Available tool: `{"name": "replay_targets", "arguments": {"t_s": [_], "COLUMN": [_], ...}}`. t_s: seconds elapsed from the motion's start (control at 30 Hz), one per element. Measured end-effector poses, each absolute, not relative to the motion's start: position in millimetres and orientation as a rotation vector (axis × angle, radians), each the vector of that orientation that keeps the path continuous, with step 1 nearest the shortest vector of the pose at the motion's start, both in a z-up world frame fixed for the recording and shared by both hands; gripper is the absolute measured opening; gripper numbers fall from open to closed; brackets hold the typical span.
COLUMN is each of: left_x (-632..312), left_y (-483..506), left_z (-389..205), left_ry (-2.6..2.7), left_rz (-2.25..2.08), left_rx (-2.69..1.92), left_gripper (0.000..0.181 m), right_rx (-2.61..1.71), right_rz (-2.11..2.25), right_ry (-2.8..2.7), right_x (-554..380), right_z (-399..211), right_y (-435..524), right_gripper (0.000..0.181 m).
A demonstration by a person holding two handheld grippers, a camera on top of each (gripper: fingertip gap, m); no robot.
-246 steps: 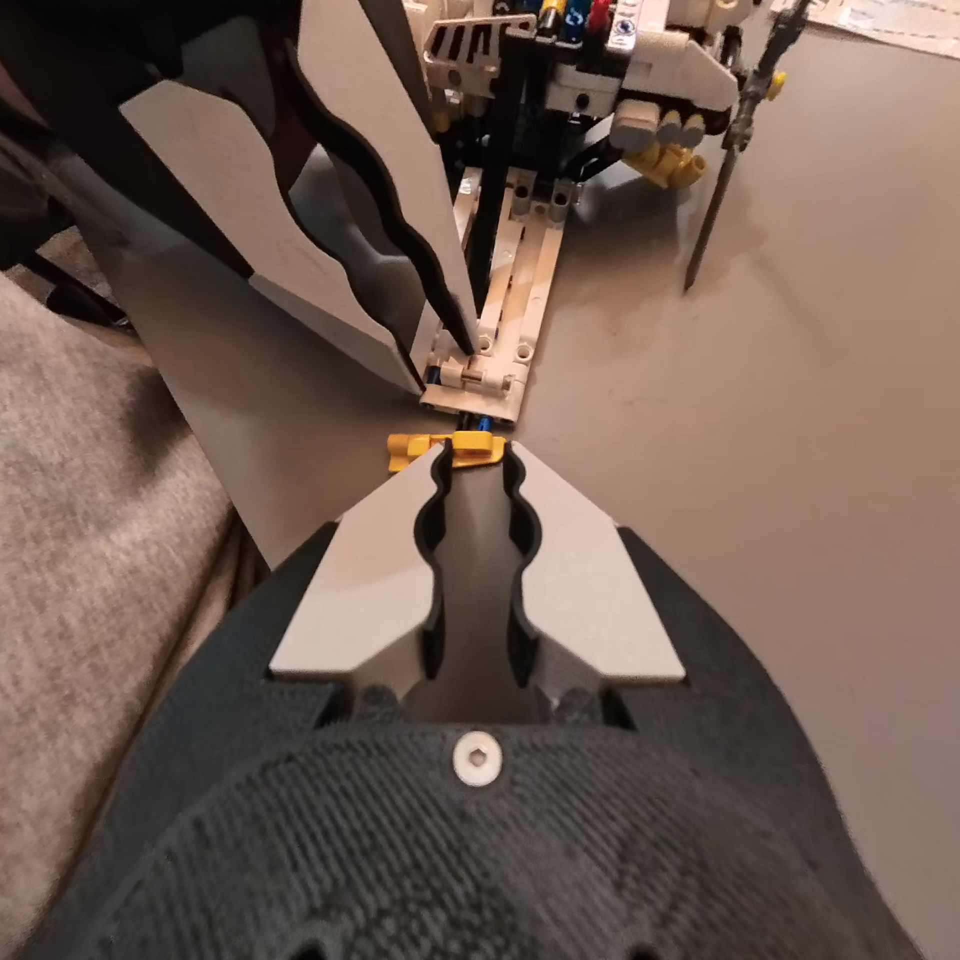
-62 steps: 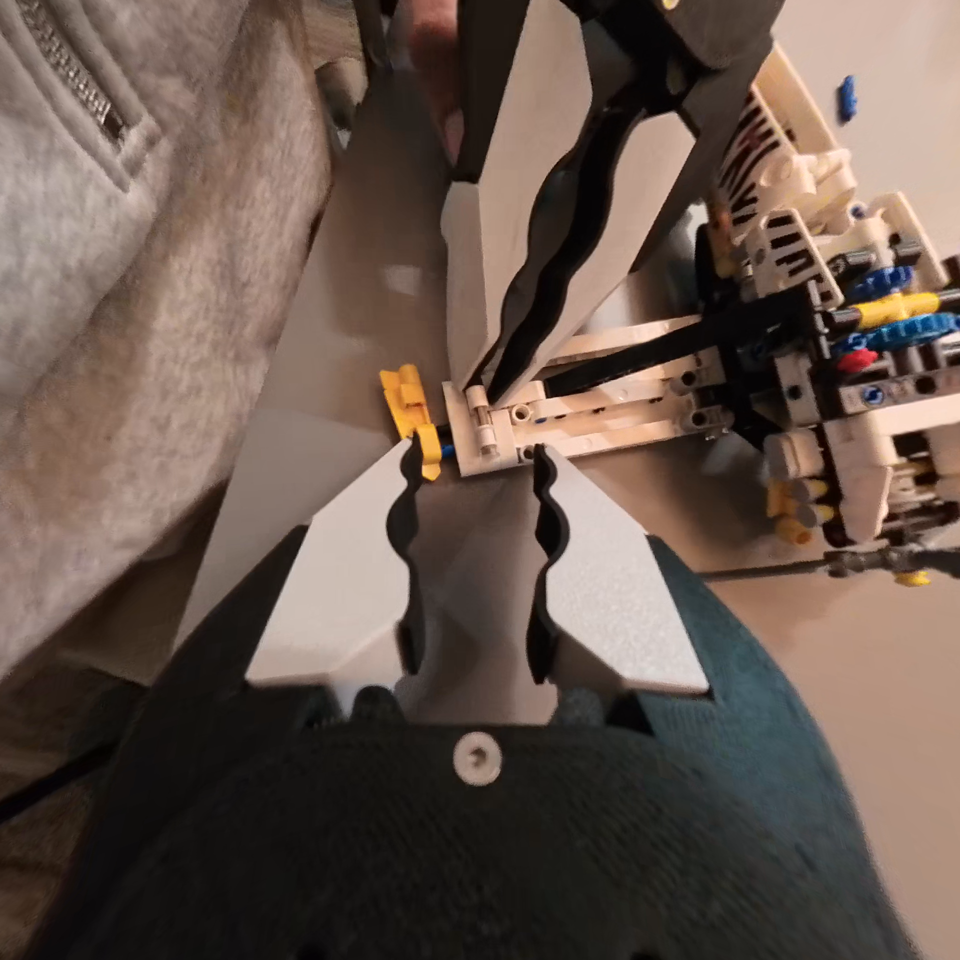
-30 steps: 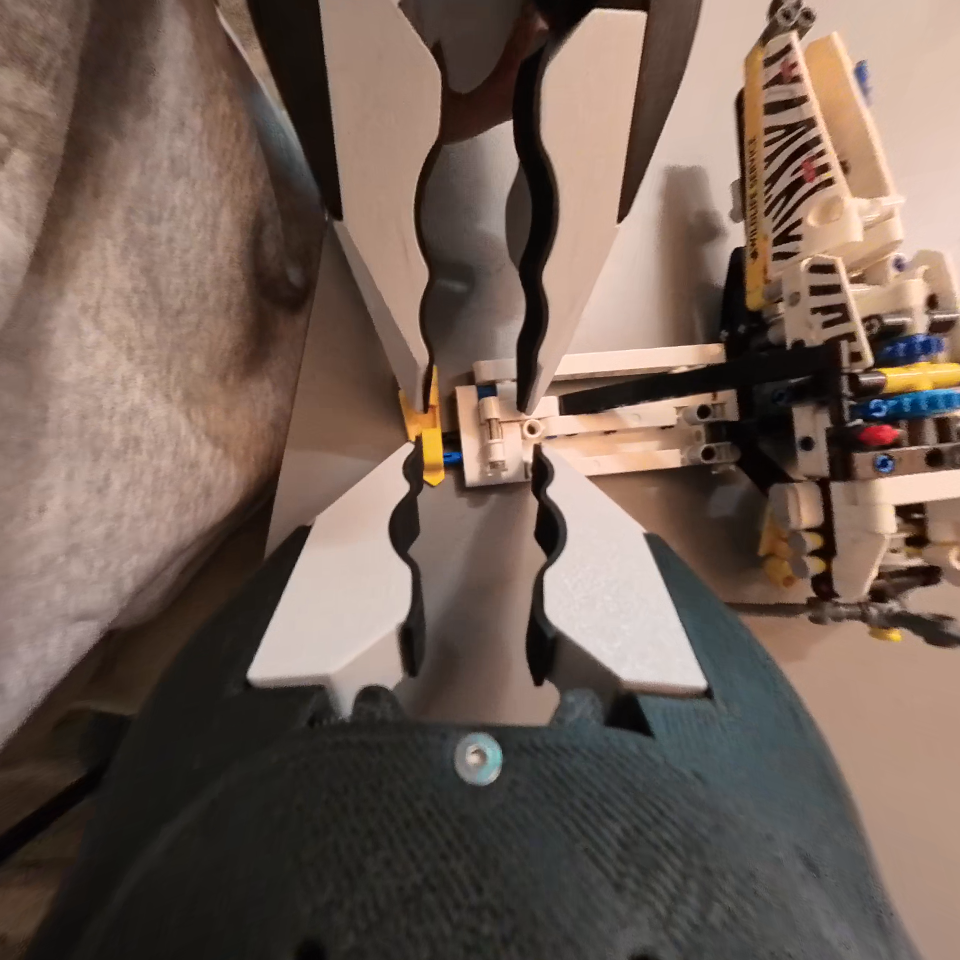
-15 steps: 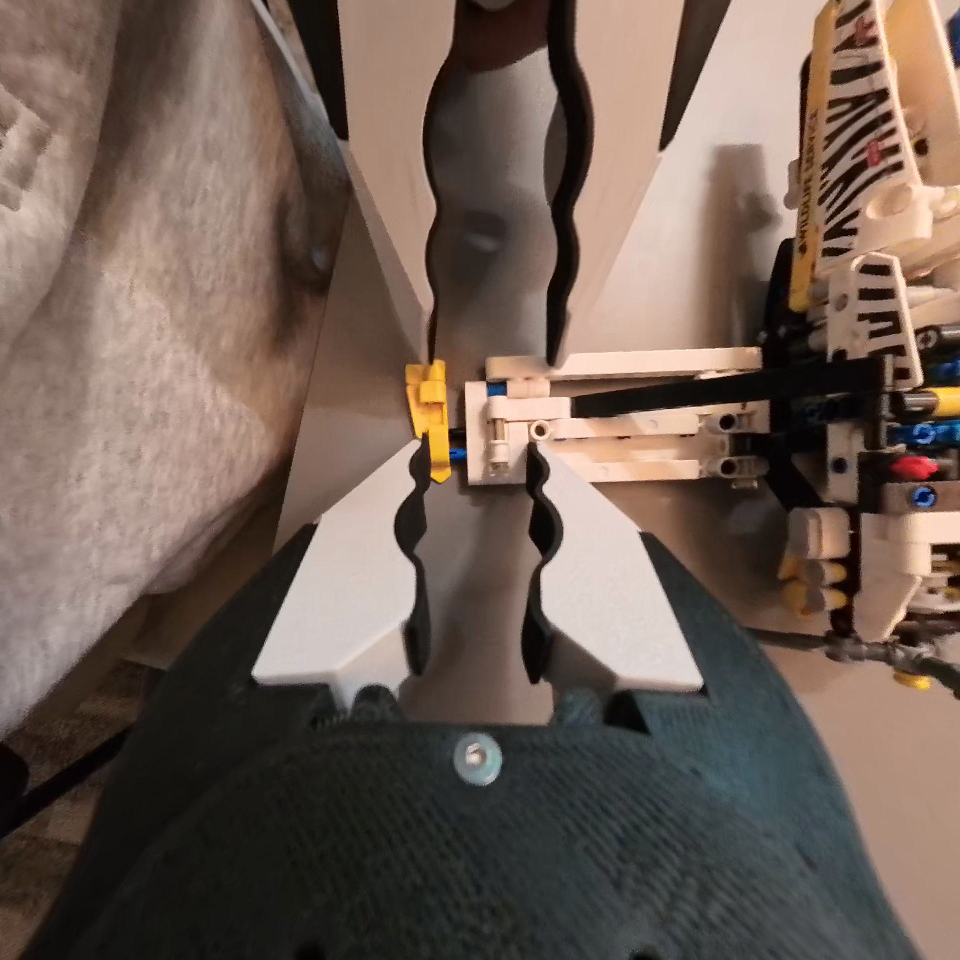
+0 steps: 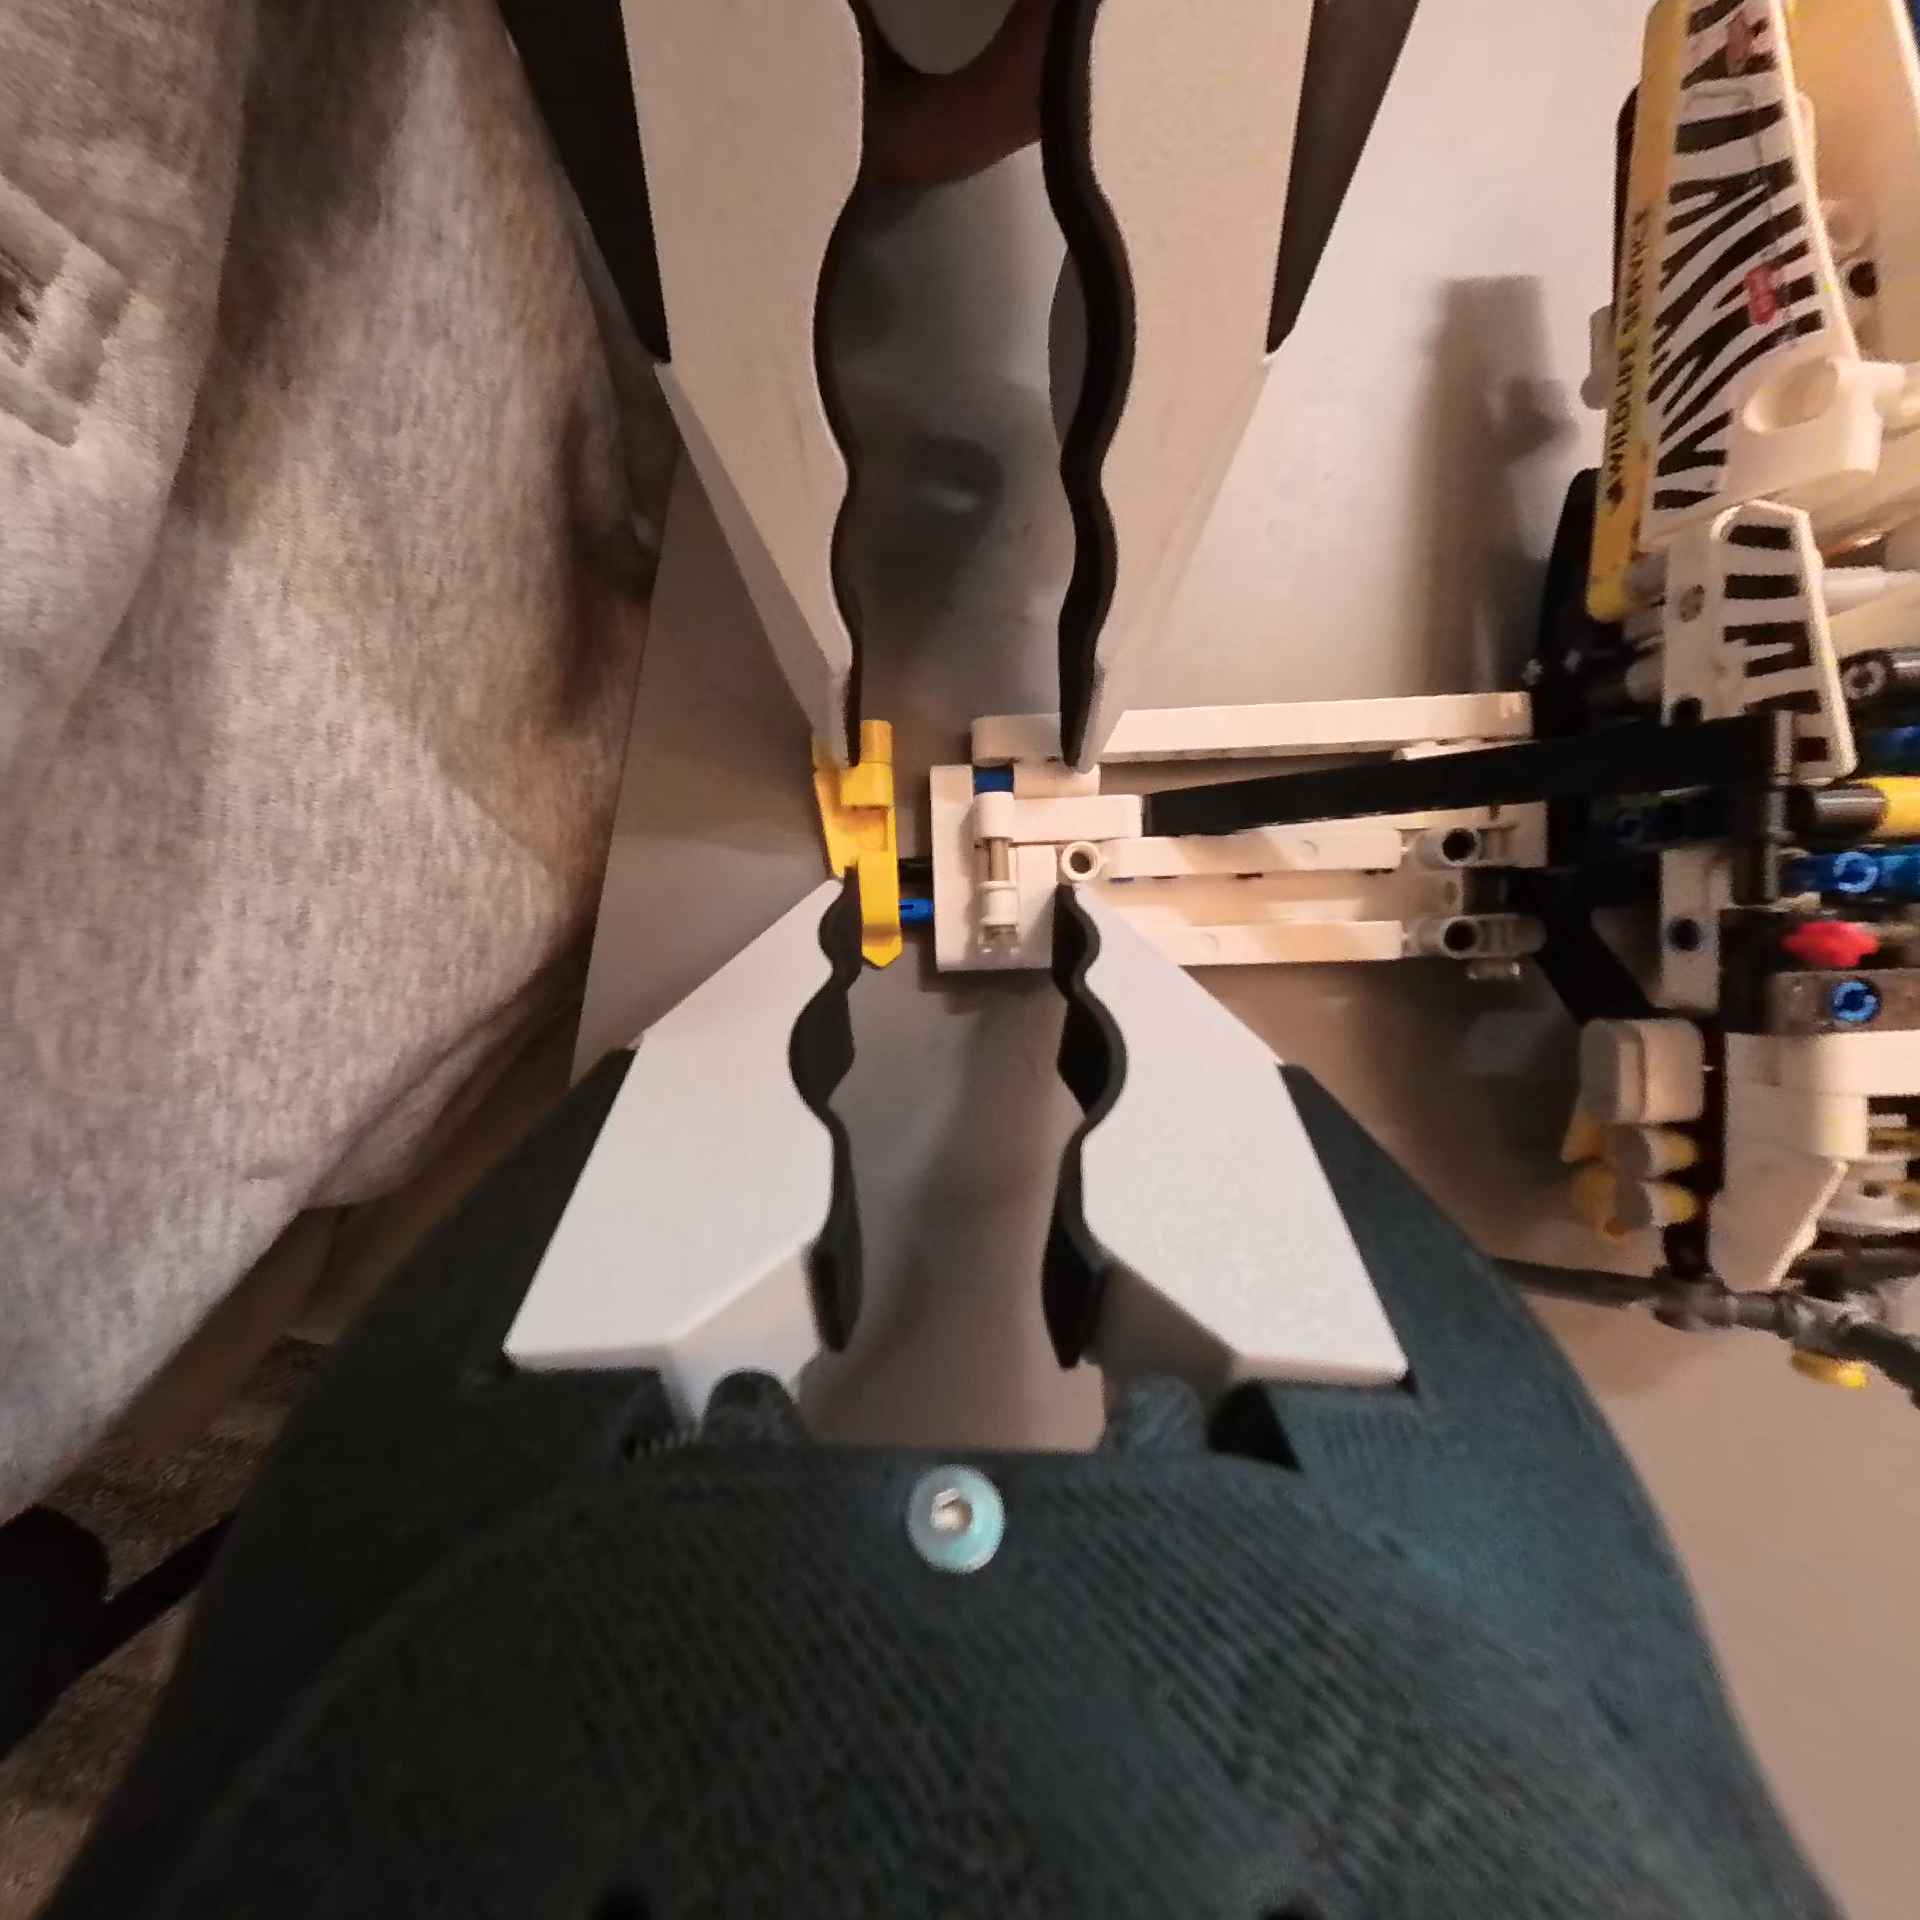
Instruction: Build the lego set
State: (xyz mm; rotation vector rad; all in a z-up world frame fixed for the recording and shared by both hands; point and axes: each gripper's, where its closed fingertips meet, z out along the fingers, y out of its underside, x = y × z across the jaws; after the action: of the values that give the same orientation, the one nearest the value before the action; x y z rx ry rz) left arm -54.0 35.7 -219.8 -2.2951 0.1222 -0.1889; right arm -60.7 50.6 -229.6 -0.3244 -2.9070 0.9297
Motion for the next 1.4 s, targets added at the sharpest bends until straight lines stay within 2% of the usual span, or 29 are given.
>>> {"name": "replay_targets", "arguments": {"t_s": [0.1,0.13,0.17,0.63,0.67,0.9,0.97,1.4], "left_x": [-54,-52,-45,-45,-44,-44,-47,-51], "left_y": [36,35,34,35,35,34,34,33], "left_z": [-220,-220,-220,-219,-219,-216,-215,-216], "left_ry": [0.118,0.125,0.134,0.071,0.086,0.119,0.114,0.079], "left_rz": [-0.207,-0.227,-0.293,-0.373,-0.365,-0.323,-0.273,-0.246], "left_rx": [-2.294,-2.294,-2.299,-2.289,-2.291,-2.274,-2.271,-2.276], "left_gripper": [0.034,0.029,0.018,0.016,0.012,0.023,0.032,0.028], "right_rx": [-0.319,-0.315,-0.313,-0.338,-0.34,-0.373,-0.377,-0.418], "right_rz": [0.936,0.936,0.936,0.93,0.928,0.978,0.983,1.053], "right_ry": [-2.899,-2.897,-2.895,-2.903,-2.902,-2.869,-2.86,-2.737], "right_x": [-61,-61,-61,-60,-59,-58,-57,-55], "right_z": [-230,-230,-230,-228,-228,-227,-226,-223], "right_y": [51,50,50,50,50,48,47,47], "right_gripper": [0.036,0.036,0.036,0.036,0.03,0.029,0.029,0.033]}}
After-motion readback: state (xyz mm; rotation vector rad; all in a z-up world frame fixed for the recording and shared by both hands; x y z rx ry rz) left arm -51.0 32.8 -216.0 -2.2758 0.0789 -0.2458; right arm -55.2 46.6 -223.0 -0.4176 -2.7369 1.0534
